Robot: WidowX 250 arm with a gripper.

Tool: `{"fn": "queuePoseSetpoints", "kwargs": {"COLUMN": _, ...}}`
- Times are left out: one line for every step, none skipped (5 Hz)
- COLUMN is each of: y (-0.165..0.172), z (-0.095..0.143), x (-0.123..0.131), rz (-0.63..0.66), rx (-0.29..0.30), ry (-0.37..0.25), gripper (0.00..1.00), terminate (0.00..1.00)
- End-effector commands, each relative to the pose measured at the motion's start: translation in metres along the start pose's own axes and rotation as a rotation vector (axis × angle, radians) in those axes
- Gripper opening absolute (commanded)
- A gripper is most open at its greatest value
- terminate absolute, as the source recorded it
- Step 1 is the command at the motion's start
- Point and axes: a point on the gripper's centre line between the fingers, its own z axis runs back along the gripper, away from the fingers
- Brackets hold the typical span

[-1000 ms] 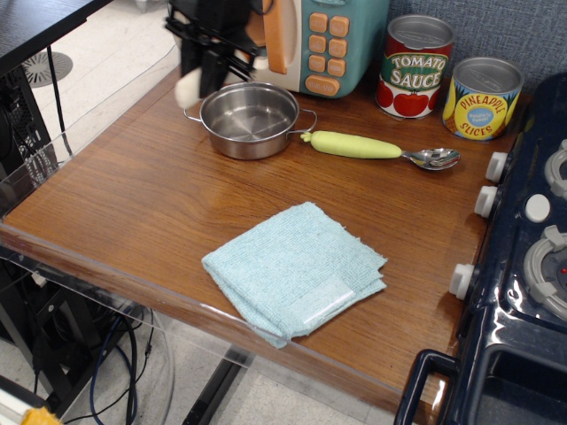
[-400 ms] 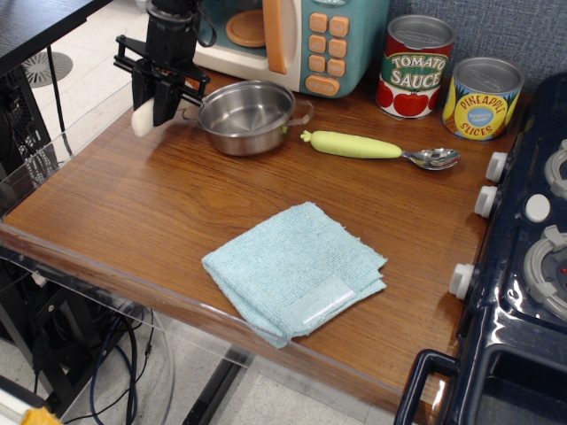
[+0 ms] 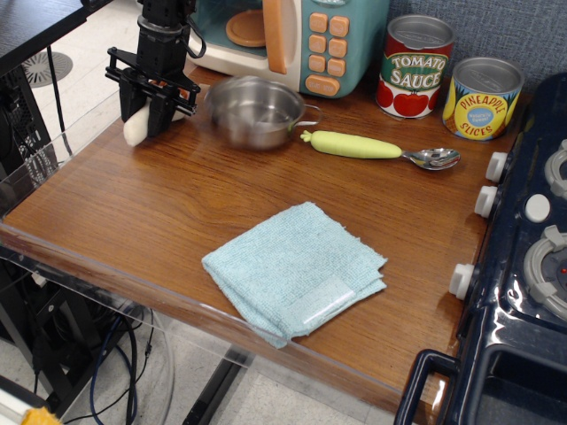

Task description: Place the mushroom in front of the microwave door

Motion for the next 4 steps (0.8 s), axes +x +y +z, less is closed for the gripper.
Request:
{"fn": "queuePoseSetpoints", "kwargs": {"y": 0.008, "z": 0.026, "x": -0.004, "rz": -0.007, "rx": 0.025, "ry": -0.069, "gripper": 1.0, "terminate": 0.0}}
{"fn": "queuePoseSetpoints", "kwargs": {"y": 0.007, "z": 0.034, "x": -0.004, "rz": -0.02, "rx": 0.03, "ry": -0.085, "gripper": 1.0, "terminate": 0.0}}
{"fn": "queuePoseSetpoints", "kwargs": {"y": 0.008, "z": 0.054, "x": -0.005, "rz": -0.031, "rx": 0.043, "ry": -0.129, "gripper": 1.0, "terminate": 0.0}}
{"fn": "queuePoseSetpoints", "kwargs": {"y": 0.011, "z": 0.084, "x": -0.012, "rz": -0.036, "rx": 0.078, "ry": -0.195, "gripper": 1.0, "terminate": 0.0}}
